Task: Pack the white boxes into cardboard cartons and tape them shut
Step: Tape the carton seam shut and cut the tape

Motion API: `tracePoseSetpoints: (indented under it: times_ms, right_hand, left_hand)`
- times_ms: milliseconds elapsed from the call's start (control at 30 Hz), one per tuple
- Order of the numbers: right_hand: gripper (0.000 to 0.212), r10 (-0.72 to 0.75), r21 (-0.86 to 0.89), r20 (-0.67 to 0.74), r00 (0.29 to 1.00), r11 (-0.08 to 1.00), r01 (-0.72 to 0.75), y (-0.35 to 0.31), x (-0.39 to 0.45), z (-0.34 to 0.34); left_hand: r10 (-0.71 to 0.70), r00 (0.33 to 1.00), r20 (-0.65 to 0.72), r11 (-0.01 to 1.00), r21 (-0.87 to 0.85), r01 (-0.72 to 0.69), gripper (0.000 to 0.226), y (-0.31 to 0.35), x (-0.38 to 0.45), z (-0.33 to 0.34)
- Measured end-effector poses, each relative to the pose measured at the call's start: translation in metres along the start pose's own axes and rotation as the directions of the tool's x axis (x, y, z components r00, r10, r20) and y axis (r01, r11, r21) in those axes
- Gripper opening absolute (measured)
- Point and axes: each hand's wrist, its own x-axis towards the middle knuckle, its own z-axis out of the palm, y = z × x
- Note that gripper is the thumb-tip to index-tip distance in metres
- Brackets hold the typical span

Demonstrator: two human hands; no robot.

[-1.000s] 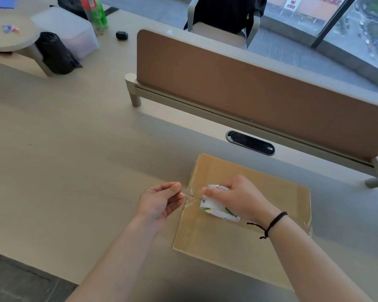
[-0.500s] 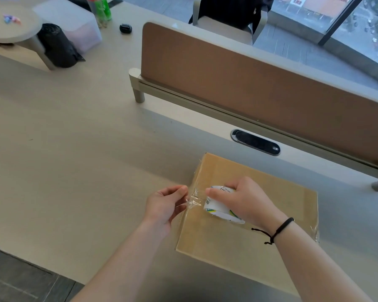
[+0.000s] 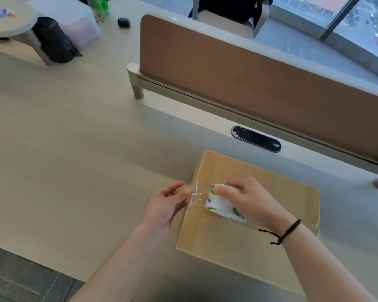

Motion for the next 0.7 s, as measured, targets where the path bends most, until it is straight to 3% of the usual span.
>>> tracePoseSetpoints:
  times_ms: [100, 200, 300, 367, 467, 567, 700]
  right_hand:
    - [0.044, -0.004, 0.095, 0.020, 1.000, 0.995, 0.002, 0.007, -0.002, -0.003]
    - [0.048, -0.007, 0.162, -0.002, 1.000, 0.987, 0.008, 0.010, -0.004, -0.002]
    - [0.061, -0.009, 0.233, -0.058, 0.998, 0.972, 0.023, 0.010, -0.005, 0.003]
    - [0.062, -0.010, 0.246, -0.091, 0.996, 0.969, 0.032, 0.010, -0.005, 0.006]
    - [0.068, 0.009, 0.248, -0.101, 0.995, 0.969, 0.016, 0.008, -0.004, 0.010]
    - [0.079, 0.040, 0.247, -0.118, 0.992, 0.969, -0.010, 0.007, -0.003, 0.012]
    - [0.072, 0.038, 0.266, -0.118, 0.992, 0.964, -0.006, 0.008, -0.004, 0.012]
  left_hand:
    - [0.031, 0.999, -0.012, 0.998, 0.052, -0.030, 0.035, -0.003, 0.003, -0.002]
    - [0.149, 0.988, -0.040, 0.968, 0.210, -0.138, 0.035, -0.011, 0.004, -0.004]
    - [0.307, 0.950, -0.048, 0.886, 0.379, -0.267, 0.025, -0.018, -0.003, 0.000]
    - [0.346, 0.938, -0.012, 0.825, 0.481, -0.297, 0.018, -0.019, -0.008, 0.002]
    - [0.371, 0.928, 0.024, 0.718, 0.626, -0.304, 0.026, -0.020, -0.010, -0.001]
    - [0.446, 0.895, 0.006, 0.668, 0.664, -0.337, 0.031, -0.019, -0.011, -0.004]
    - [0.461, 0.884, 0.082, 0.646, 0.651, -0.397, 0.035, -0.013, -0.014, 0.009]
